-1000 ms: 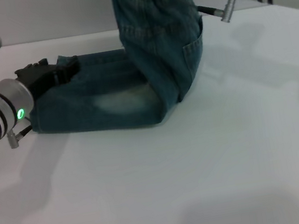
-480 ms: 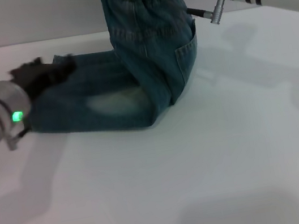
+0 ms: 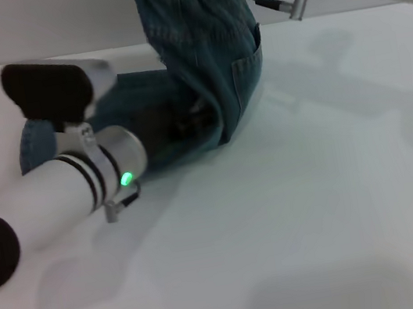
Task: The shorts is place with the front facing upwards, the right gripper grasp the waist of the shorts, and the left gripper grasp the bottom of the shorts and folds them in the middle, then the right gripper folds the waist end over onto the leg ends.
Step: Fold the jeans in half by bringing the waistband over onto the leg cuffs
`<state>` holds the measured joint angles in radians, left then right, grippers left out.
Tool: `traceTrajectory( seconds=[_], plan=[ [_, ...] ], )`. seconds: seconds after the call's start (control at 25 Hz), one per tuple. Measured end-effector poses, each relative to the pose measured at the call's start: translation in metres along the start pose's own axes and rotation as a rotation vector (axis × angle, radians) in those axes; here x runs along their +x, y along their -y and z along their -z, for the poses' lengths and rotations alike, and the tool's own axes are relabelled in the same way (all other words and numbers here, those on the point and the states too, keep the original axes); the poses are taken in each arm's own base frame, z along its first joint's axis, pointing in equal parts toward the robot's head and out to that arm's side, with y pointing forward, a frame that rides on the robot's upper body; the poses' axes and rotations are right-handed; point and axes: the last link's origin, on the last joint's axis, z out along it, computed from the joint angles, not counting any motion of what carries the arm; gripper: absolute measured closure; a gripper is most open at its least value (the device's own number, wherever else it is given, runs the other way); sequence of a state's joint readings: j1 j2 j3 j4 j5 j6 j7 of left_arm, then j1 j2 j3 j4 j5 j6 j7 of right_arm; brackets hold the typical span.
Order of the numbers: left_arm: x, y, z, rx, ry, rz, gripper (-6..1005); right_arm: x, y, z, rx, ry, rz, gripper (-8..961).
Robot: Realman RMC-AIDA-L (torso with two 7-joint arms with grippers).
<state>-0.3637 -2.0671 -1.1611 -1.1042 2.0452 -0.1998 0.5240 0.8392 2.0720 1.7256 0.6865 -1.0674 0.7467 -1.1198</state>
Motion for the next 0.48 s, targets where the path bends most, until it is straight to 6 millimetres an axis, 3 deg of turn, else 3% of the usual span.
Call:
traceTrajectory(
  seconds=[0.24,0.48],
  plan=[
    [-0.001,-0.032,-0.007,-0.084,0.007,-0.026,269,0.000,-0.001,0.001,-0.004,-0.002,-0.010,946],
    [-0.002,-0.063,-0.014,-0.162,0.010,-0.082,269,0.011,0.001,0.004,-0.008,-0.031,-0.028,946]
  ],
)
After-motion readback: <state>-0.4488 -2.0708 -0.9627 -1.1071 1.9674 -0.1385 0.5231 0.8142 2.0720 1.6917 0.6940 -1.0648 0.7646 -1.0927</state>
